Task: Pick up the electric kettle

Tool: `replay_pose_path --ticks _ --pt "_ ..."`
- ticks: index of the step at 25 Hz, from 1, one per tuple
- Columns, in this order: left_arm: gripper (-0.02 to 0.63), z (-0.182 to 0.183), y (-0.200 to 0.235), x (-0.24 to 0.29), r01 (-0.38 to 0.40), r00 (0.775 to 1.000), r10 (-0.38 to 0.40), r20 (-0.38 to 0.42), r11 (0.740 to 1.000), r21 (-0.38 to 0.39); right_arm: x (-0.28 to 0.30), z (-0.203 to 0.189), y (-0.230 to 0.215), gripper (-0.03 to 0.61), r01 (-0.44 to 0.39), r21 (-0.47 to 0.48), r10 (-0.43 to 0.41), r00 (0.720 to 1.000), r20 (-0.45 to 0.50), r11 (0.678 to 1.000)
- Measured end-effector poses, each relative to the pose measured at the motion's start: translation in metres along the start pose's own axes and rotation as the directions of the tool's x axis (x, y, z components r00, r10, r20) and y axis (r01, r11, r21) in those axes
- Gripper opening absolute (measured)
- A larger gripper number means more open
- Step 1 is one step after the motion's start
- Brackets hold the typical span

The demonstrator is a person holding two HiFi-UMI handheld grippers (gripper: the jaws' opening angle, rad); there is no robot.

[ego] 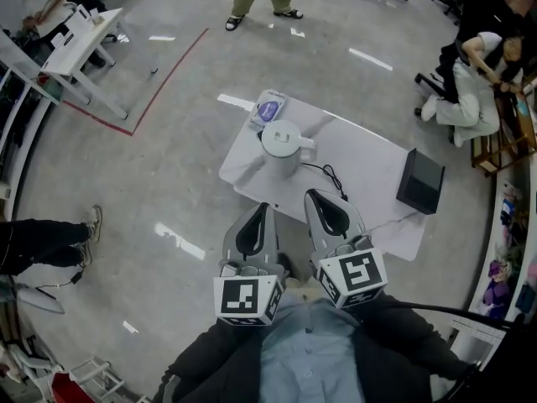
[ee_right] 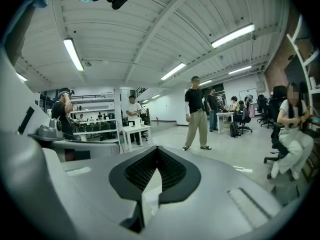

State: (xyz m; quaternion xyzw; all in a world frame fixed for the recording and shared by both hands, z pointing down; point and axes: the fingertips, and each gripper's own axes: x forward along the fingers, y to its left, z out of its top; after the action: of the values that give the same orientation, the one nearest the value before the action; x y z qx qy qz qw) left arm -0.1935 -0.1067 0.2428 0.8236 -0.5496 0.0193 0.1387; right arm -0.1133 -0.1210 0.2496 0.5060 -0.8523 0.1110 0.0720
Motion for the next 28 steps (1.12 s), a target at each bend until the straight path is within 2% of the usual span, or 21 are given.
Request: replay_pose_path --ticks 6,17,28 --pt "0.003 0.018 0.002 0.013 0.025 1.0 -0.025 0.005 0.999 0.02 0.006 0.018 -0.01 0.026 0.042 -0.003 -0.041 0.999 0.035 0.999" --pt "0.003 0.015 0.015 0.06 0.041 0.999 -0.039 -0.033 0.998 0.04 0.04 0.016 -0.044 0.026 0.087 0.023 -0.088 0.995 0.036 0.996" --pt "0.003 0.017 0.03 0.135 -0.011 0.996 0.013 -0.085 1.0 0.029 0.101 0.014 -0.095 0.026 0.047 0.058 -0.047 0.999 -0.009 0.997"
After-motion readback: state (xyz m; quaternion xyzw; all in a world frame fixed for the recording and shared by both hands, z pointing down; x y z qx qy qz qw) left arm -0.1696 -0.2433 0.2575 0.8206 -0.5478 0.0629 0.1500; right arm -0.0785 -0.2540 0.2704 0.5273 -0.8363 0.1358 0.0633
